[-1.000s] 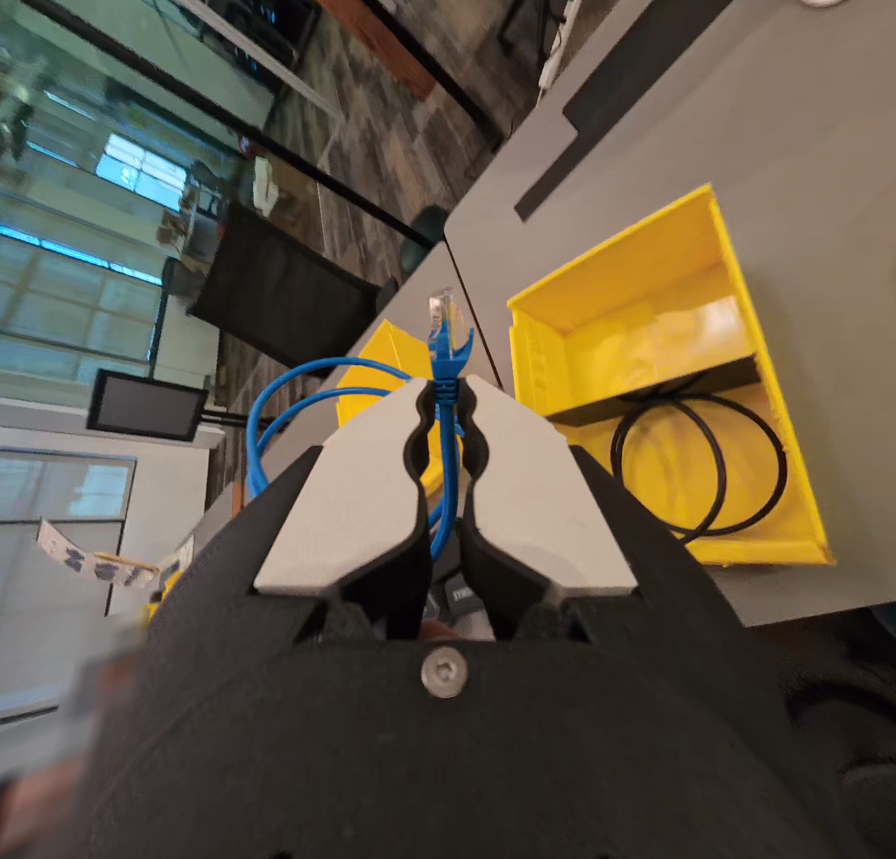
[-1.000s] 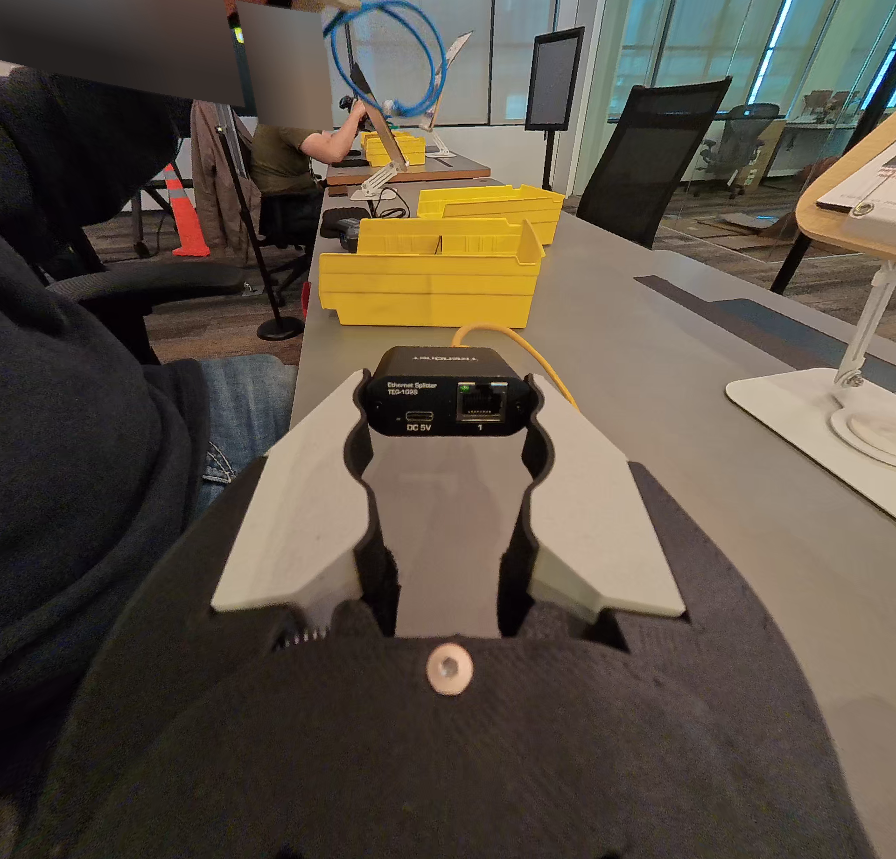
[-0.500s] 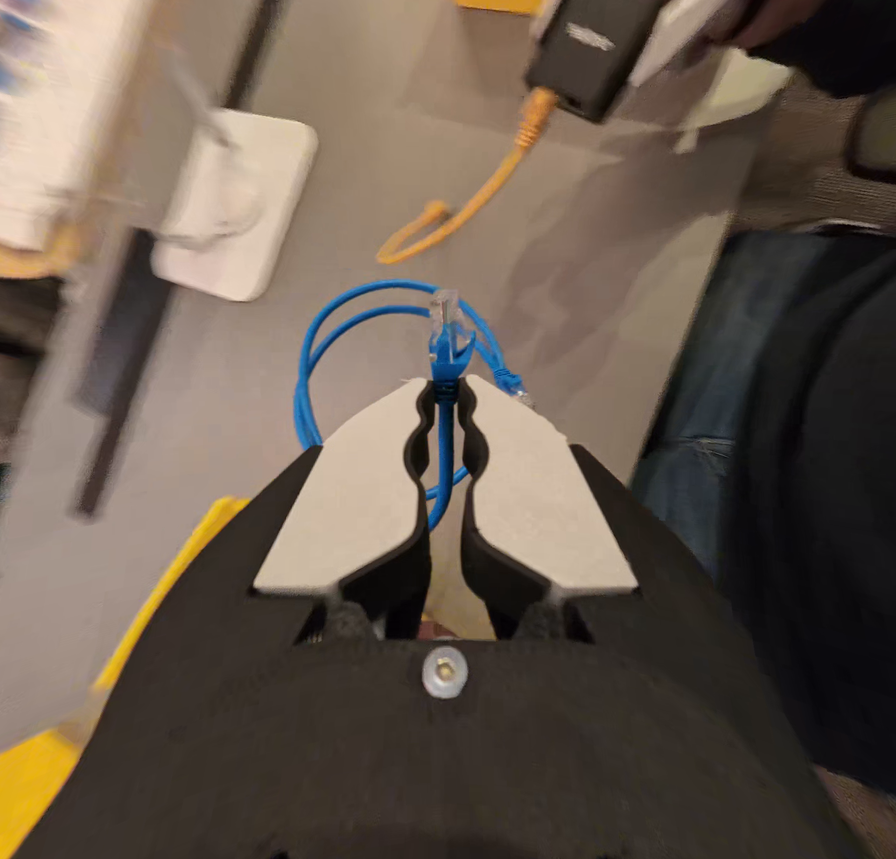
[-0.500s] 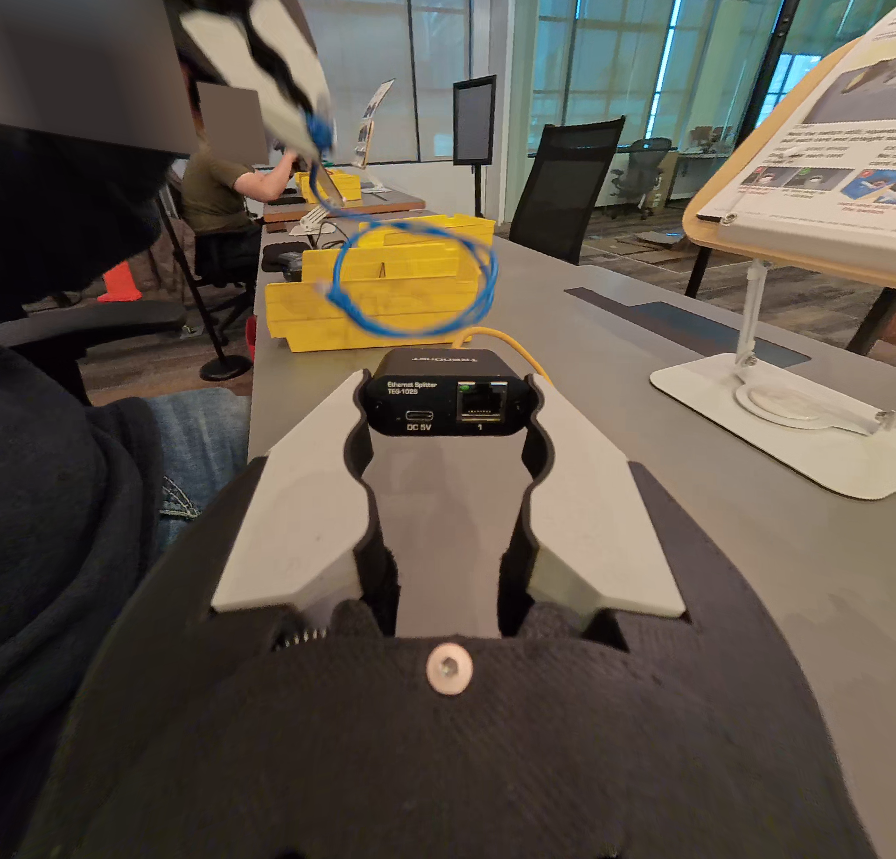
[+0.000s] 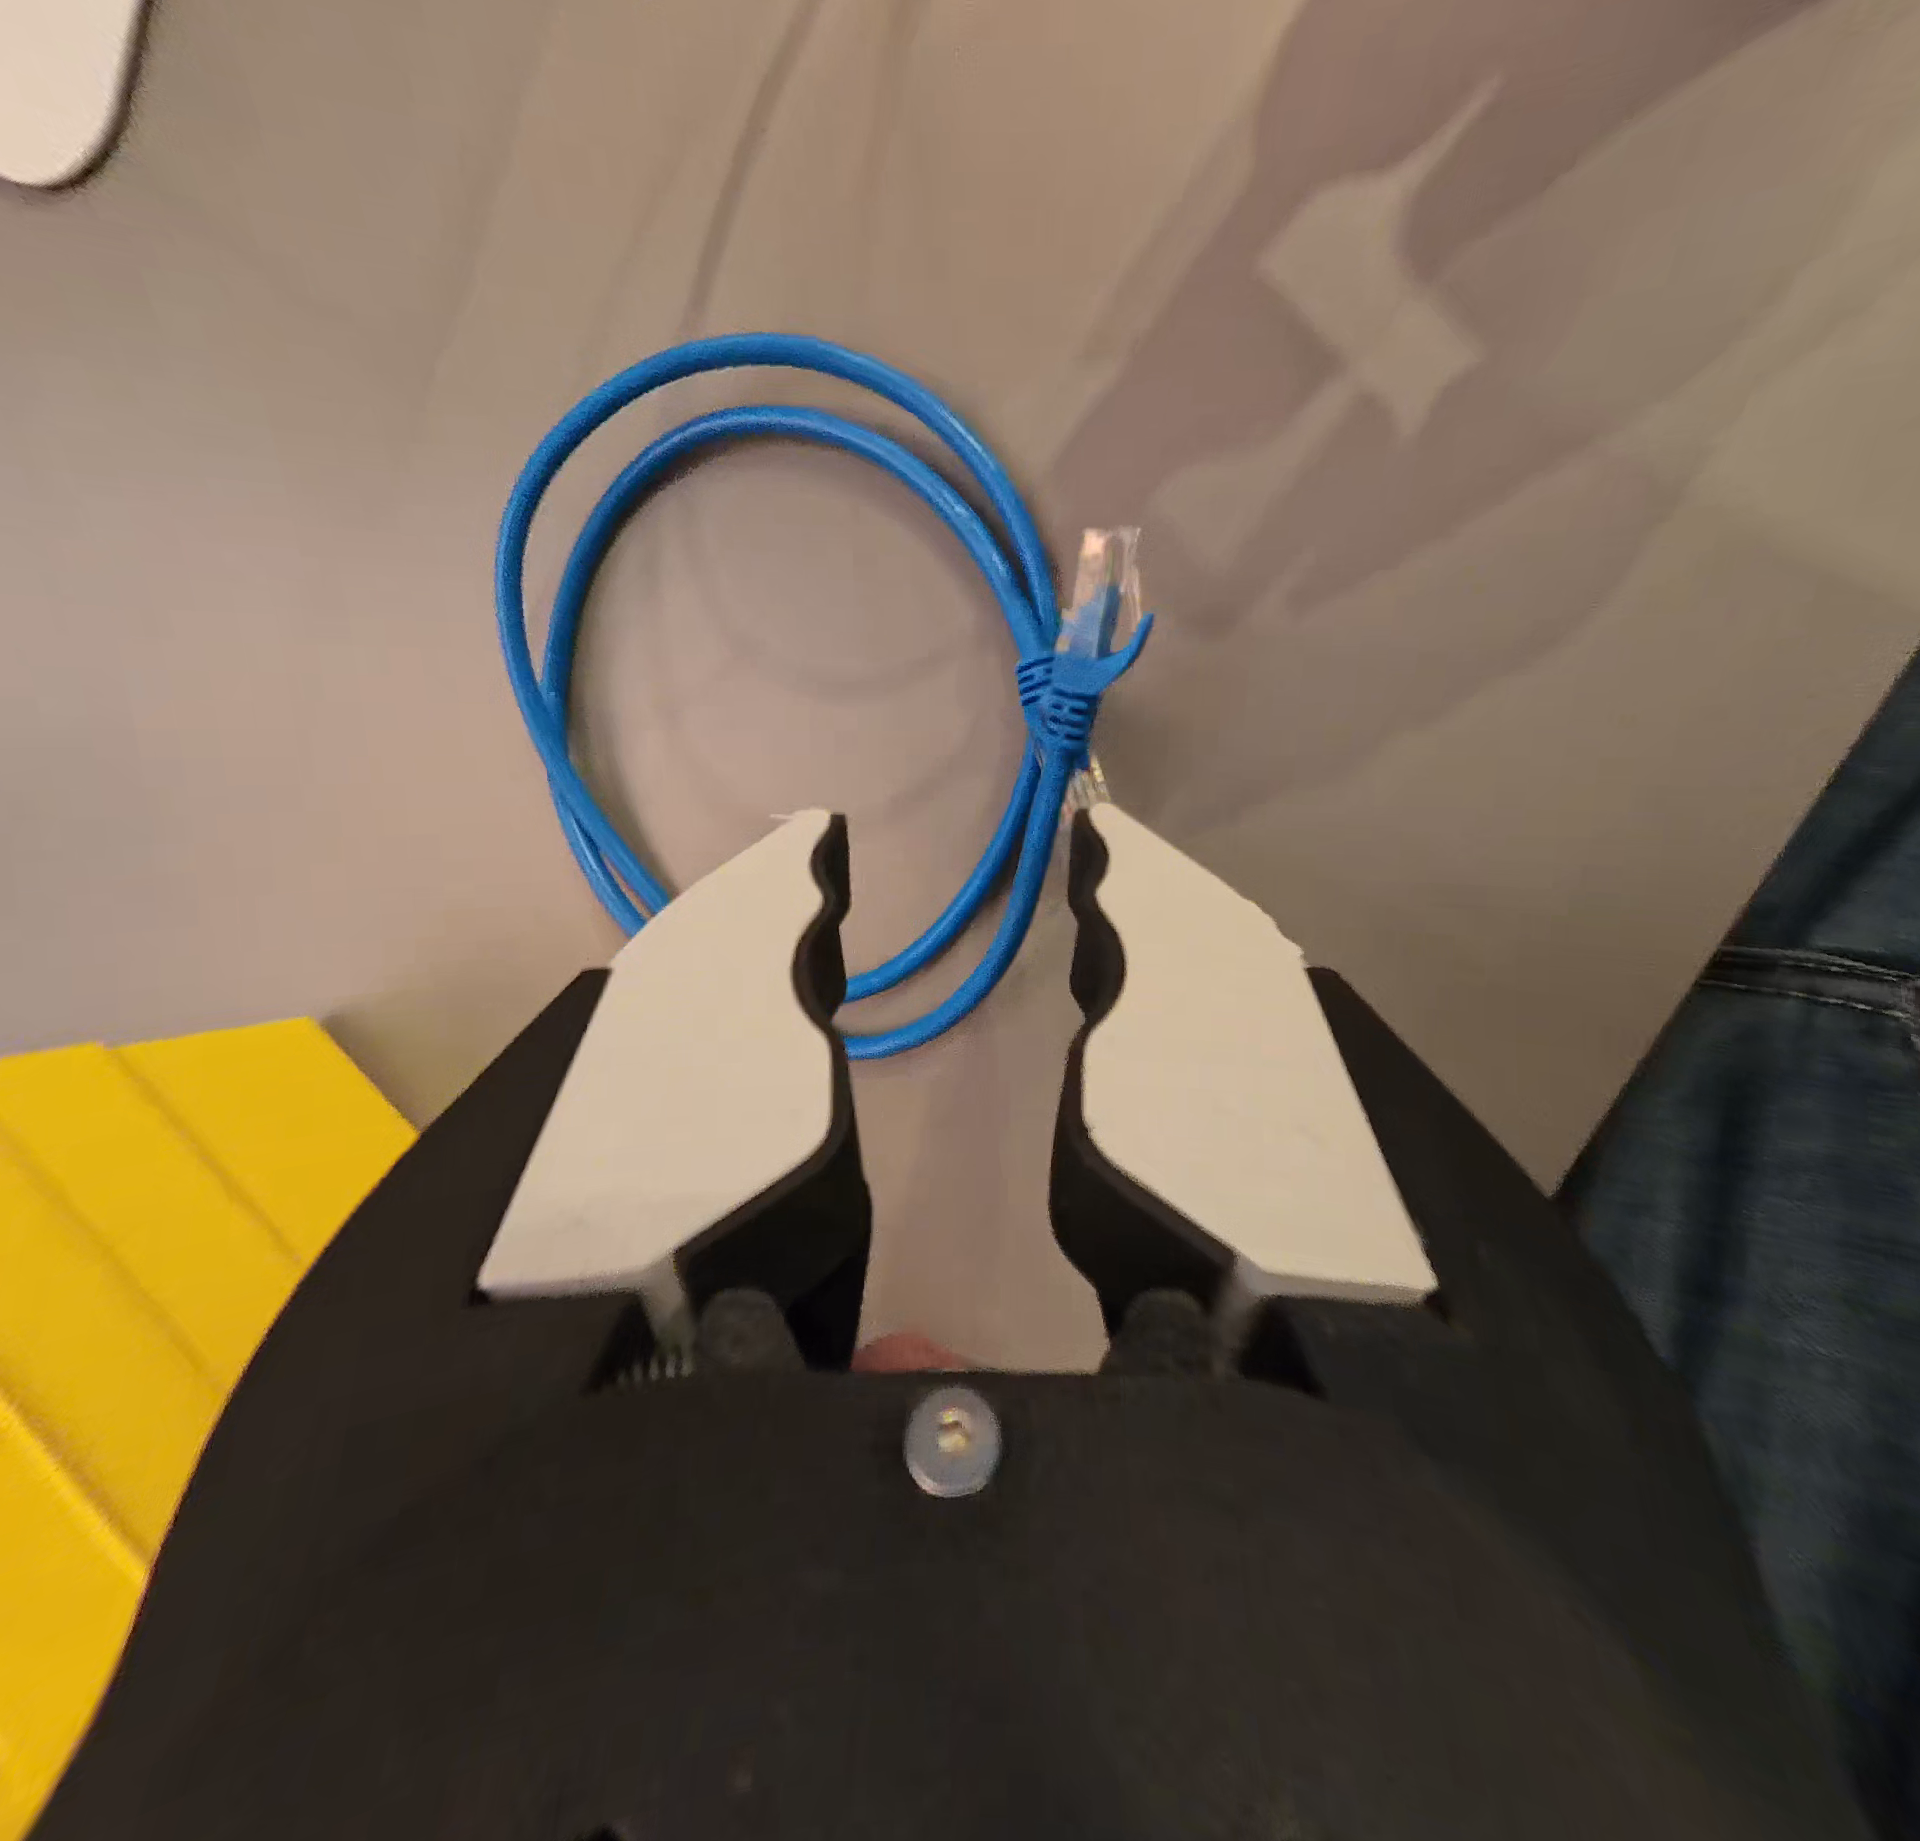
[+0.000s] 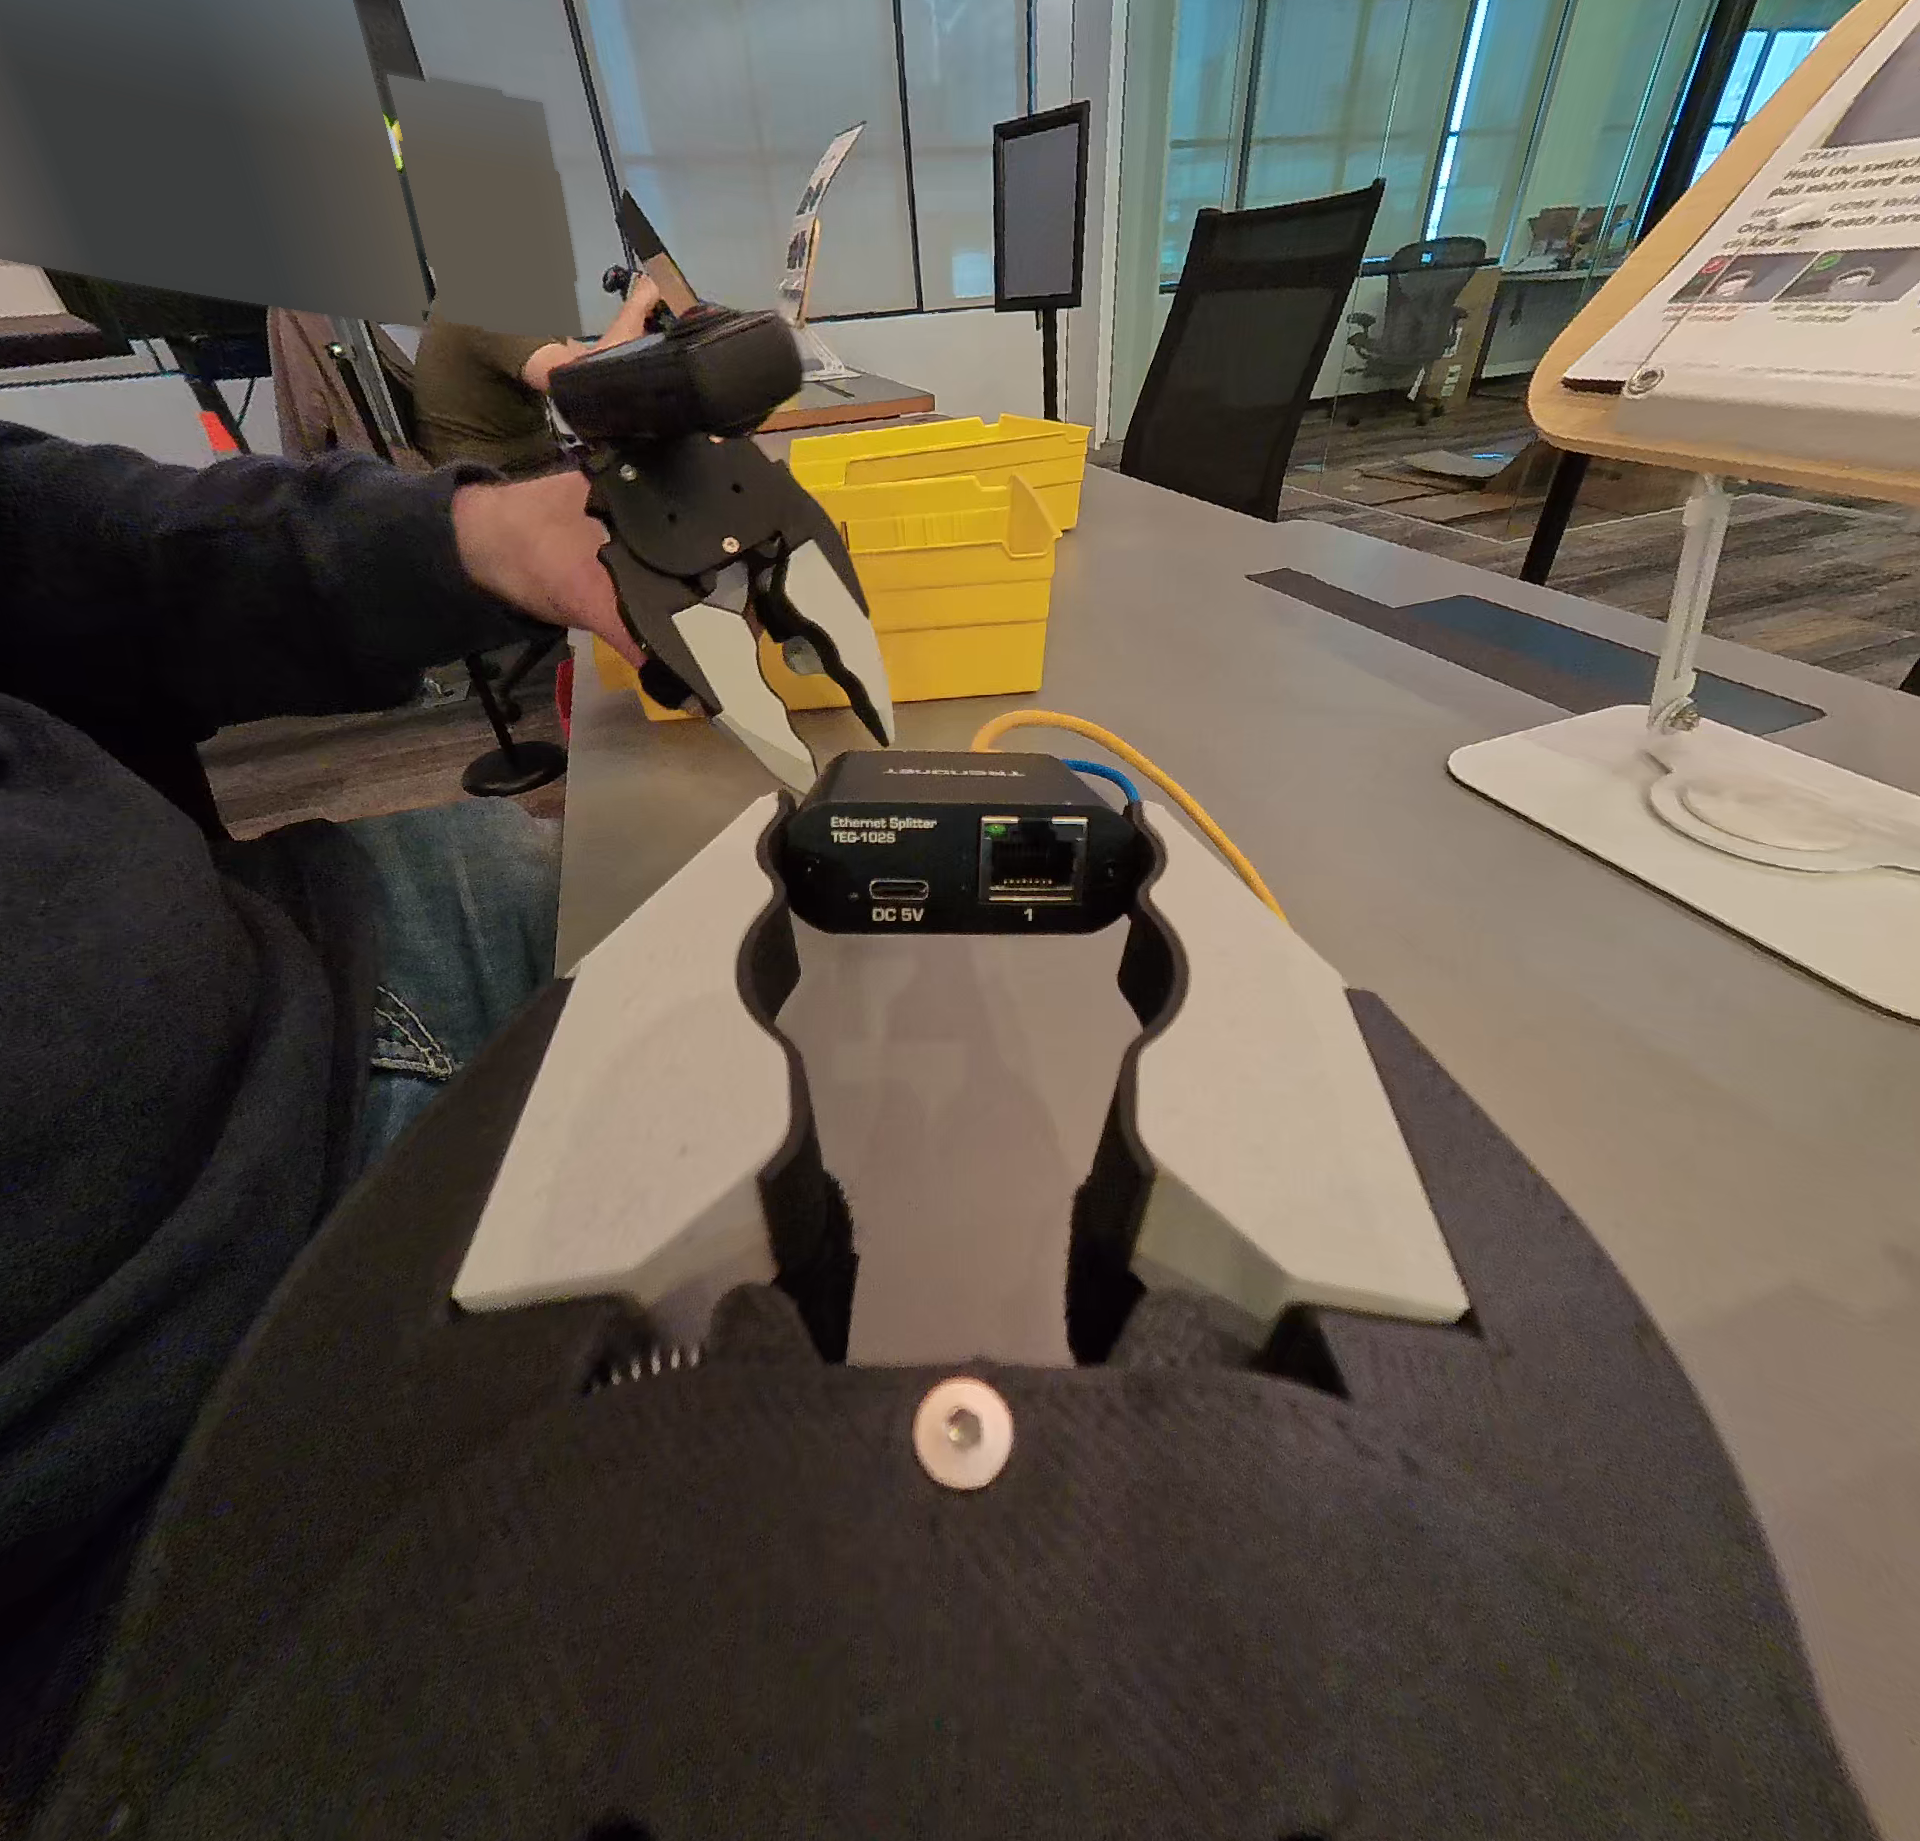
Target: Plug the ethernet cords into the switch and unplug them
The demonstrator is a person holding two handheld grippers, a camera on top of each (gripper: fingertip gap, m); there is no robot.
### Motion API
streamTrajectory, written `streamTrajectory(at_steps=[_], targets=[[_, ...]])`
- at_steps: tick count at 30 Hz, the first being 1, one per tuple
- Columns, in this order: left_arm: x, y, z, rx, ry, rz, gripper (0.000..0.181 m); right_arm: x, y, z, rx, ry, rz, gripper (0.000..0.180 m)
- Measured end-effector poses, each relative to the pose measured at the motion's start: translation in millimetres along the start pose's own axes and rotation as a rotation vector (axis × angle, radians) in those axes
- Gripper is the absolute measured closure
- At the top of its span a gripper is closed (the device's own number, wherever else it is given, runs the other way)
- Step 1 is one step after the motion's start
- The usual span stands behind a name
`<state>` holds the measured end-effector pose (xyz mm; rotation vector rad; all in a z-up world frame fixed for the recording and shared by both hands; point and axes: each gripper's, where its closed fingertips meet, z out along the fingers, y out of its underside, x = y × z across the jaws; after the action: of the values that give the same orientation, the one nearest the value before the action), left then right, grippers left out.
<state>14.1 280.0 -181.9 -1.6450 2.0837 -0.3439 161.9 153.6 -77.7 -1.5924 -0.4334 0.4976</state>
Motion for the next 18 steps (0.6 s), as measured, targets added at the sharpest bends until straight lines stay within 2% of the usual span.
streamTrajectory(at_steps=[2, 5, 9, 14, 16, 17, 18], targets=[[6.5, 1.1, -2.5, 0.024, -0.073, 0.053, 0.142, -0.2, 0.0, 1.4, 0.000, -0.002, 0.000, 0.119], [9.7, -4.7, -9.4, 0.068, -0.295, 0.177, 0.148, -1.8, 0.4, 2.8, 0.001, -0.004, -0.002, 0.119], [20.4, -9.3, 1.7, 0.034, -0.505, 0.303, 0.152, -4.5, 1.9, 4.3, 0.004, -0.012, 0.000, 0.119], [10.6, -12.1, 18.4, -0.021, -0.605, 0.279, 0.153, -7.6, -0.1, 4.1, 0.011, -0.017, -0.006, 0.119], [5.4, -12.1, 22.8, -0.028, -0.617, 0.262, 0.157, -7.5, -0.3, 3.2, 0.014, -0.016, -0.006, 0.119], [5.0, -10.9, 25.5, -0.034, -0.620, 0.267, 0.167, -7.0, -0.2, 2.8, 0.016, -0.016, -0.005, 0.119], [4.7, -10.7, 27.2, -0.032, -0.630, 0.271, 0.169, -6.6, -0.1, 2.3, 0.018, -0.016, -0.003, 0.119]])
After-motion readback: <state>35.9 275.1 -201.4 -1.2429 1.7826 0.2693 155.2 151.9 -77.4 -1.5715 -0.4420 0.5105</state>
